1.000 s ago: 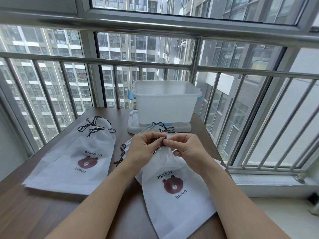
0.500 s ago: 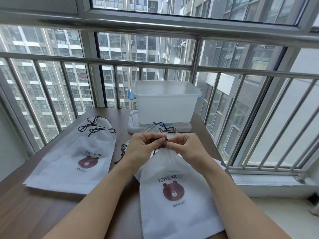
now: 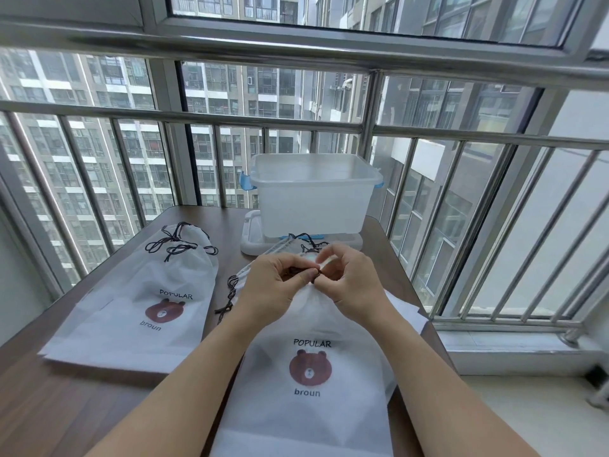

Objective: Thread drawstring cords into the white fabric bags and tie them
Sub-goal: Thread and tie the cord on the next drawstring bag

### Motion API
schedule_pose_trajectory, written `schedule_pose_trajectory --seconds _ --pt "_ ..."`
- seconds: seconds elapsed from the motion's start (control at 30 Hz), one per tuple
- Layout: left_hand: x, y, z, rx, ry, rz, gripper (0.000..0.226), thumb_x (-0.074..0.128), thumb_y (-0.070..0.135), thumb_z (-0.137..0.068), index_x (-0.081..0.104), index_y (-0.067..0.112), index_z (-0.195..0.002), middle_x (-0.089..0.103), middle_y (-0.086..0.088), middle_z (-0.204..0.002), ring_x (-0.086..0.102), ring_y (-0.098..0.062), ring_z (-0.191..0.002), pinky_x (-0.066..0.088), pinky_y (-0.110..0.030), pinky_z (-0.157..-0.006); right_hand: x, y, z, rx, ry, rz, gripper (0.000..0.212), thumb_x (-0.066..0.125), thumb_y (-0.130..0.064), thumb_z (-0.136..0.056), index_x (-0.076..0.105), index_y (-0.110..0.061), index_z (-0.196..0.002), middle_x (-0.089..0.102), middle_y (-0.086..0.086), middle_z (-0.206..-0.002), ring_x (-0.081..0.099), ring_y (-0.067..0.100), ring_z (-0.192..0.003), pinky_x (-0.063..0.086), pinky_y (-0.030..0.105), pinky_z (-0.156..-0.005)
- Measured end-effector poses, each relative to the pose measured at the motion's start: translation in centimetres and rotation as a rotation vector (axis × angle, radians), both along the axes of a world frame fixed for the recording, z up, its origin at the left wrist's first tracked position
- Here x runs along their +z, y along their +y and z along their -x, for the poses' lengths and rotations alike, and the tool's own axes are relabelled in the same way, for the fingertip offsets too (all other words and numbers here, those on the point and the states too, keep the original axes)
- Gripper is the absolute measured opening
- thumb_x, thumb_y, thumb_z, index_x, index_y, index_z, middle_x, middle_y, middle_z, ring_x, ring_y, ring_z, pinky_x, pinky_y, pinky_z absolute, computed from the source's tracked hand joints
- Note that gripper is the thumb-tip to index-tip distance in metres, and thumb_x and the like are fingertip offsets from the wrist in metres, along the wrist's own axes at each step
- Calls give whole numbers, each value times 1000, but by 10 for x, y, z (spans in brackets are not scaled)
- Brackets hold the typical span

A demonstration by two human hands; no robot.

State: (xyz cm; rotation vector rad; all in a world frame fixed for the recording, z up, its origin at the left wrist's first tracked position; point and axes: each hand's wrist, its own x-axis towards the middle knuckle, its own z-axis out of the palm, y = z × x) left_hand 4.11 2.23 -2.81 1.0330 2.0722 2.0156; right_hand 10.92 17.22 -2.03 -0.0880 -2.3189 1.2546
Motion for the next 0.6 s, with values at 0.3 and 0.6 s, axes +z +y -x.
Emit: schedule_pose_trajectory --seconds 0.3,0.6 --pt "4 0 0 -32 -36 -51 16 72 -1 -86 77 13 -88 77 -4 -81 72 -15 -78 56 -23 -75 3 24 -6 350 -216 501 6 74 -10 -88 77 -7 -93 71 9 -88 62 17 -80 47 20 -67" --pt "7 -2 -4 -124 -128 -104 16 71 -4 -83 77 10 -89 77 -6 -82 72 -14 -78 55 -21 -76 -2 29 -9 583 -410 886 24 60 -21 -95 71 -5 -109 72 13 -101 72 22 -87 60 32 -78"
